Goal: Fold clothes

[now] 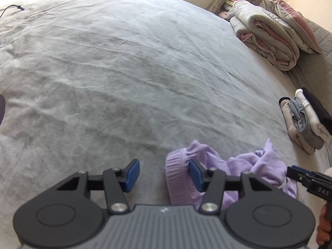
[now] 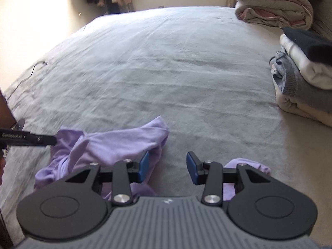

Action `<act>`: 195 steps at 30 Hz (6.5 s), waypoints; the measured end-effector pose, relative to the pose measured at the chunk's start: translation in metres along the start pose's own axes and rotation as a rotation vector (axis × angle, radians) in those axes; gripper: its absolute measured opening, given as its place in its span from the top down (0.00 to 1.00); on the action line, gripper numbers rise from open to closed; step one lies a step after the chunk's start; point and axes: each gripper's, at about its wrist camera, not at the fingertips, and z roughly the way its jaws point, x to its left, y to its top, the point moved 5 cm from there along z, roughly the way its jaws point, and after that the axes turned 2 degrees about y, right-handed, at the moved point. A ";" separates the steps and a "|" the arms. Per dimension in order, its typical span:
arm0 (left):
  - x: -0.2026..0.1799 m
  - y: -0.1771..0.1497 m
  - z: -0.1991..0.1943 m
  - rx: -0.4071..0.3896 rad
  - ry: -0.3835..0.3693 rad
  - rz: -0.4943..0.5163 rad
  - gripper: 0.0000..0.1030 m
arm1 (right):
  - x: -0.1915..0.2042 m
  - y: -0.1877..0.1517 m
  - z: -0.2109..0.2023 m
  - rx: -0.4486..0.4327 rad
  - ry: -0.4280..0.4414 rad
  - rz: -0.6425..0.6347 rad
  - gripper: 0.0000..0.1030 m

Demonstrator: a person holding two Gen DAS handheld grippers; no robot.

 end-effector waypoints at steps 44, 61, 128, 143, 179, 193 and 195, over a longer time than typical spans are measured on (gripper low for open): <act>-0.113 -0.066 -0.013 0.028 -0.379 0.475 0.78 | 0.039 -0.003 -0.013 0.047 0.460 0.282 0.65; -0.119 -0.076 -0.040 -0.051 -0.352 0.625 0.62 | 0.031 -0.020 0.007 0.207 0.501 0.430 0.92; 0.026 0.036 -0.016 -0.309 0.228 0.055 0.95 | 0.007 -0.011 0.016 -0.050 0.074 0.106 0.93; -0.006 0.064 -0.010 -0.223 0.260 0.161 0.95 | -0.025 0.043 -0.022 -0.173 -0.164 0.011 0.94; 0.037 0.016 -0.025 0.021 0.010 -0.142 0.52 | 0.036 0.043 -0.009 -0.058 0.025 -0.071 0.68; 0.066 -0.078 -0.044 0.032 -0.223 -0.567 0.54 | 0.136 0.021 0.010 0.036 0.229 -0.125 0.68; 0.061 -0.087 -0.034 0.042 -0.234 -0.631 0.54 | 0.143 0.024 0.015 0.045 0.238 -0.117 0.68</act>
